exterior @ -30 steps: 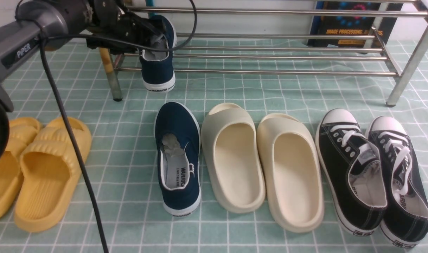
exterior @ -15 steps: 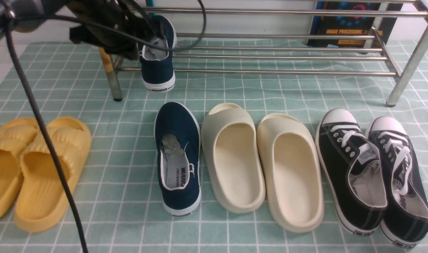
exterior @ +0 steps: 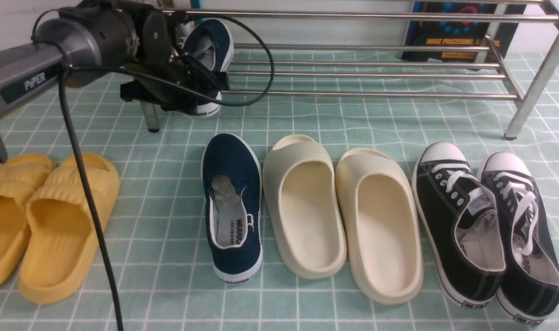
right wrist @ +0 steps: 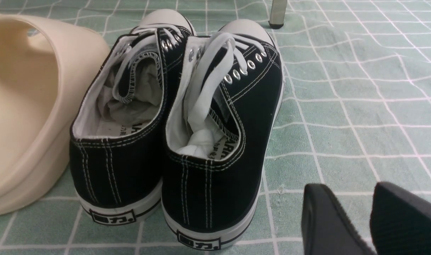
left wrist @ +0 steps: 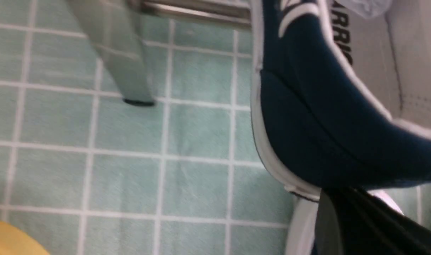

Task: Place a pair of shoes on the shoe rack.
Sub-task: Use the left arm to put a shoe into the shoe rack, then use the left arm to grab the shoe closest to it

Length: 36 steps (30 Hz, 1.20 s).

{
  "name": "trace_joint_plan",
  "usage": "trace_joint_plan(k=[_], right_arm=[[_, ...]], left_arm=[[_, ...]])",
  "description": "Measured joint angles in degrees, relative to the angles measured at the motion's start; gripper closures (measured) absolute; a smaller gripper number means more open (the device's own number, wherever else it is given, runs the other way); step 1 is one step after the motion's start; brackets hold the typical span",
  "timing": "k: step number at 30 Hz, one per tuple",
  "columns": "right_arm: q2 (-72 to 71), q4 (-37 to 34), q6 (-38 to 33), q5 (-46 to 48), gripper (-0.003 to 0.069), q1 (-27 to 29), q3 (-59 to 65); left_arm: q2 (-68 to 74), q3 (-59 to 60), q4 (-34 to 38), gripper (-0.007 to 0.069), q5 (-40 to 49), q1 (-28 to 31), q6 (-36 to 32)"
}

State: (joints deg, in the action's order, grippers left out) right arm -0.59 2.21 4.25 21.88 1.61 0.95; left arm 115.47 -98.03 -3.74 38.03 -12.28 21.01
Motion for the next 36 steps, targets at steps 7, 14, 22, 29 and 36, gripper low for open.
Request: trace_joint_plan(k=[7, 14, 22, 29, 36], right_arm=[[0.0, 0.0, 0.0, 0.0, 0.0420, 0.0, 0.0], [0.0, 0.0, 0.0, 0.0, 0.0420, 0.0, 0.0], [0.0, 0.0, 0.0, 0.0, 0.0420, 0.0, 0.0], [0.0, 0.0, 0.0, 0.0, 0.0420, 0.0, 0.0], [0.0, 0.0, 0.0, 0.0, 0.0420, 0.0, 0.0]], left_arm=[[0.7, -0.9, -0.8, 0.0638, -3.1, 0.5, 0.4], [2.2, -0.9, -0.8, 0.0633, -3.4, 0.5, 0.4], [2.2, -6.7, -0.8, 0.0424, 3.3, 0.5, 0.5], [-1.7, -19.0, -0.8, 0.0227, 22.8, 0.5, -1.2], [-7.4, -21.4, 2.1, 0.0224, 33.1, 0.5, -5.0]])
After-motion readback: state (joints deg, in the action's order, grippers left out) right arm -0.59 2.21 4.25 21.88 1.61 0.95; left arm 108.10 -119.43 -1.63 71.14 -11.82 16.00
